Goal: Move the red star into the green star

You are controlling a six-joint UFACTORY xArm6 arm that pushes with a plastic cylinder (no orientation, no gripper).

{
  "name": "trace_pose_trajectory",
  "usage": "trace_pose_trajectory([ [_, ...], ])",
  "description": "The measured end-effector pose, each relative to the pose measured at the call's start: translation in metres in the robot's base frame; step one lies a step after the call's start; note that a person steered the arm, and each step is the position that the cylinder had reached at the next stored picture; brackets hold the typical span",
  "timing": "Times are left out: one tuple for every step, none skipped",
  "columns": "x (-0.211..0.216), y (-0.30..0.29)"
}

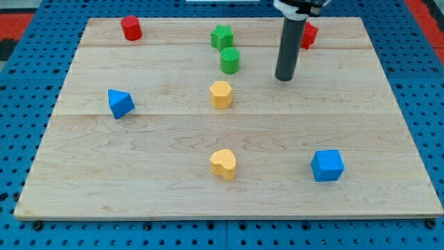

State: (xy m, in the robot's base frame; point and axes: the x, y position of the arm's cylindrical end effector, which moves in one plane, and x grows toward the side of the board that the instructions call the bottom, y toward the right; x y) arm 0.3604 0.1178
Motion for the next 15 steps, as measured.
trace_pose_trajectory([
  [-0.013, 0.028],
  [-0.008, 0.085],
  [-0.009, 0.136],
  [-0.002, 0.173],
  [0.001, 0.178],
  [0.001, 0.178],
  [-0.021, 0.215],
  [-0.045, 0.226],
  [-0.070, 0.211],
  [-0.088, 0.194],
  [-0.089, 0.189],
  [-0.089, 0.185],
  [-0.096, 0.163],
  [-0.105, 0.125],
  [-0.105, 0.085],
])
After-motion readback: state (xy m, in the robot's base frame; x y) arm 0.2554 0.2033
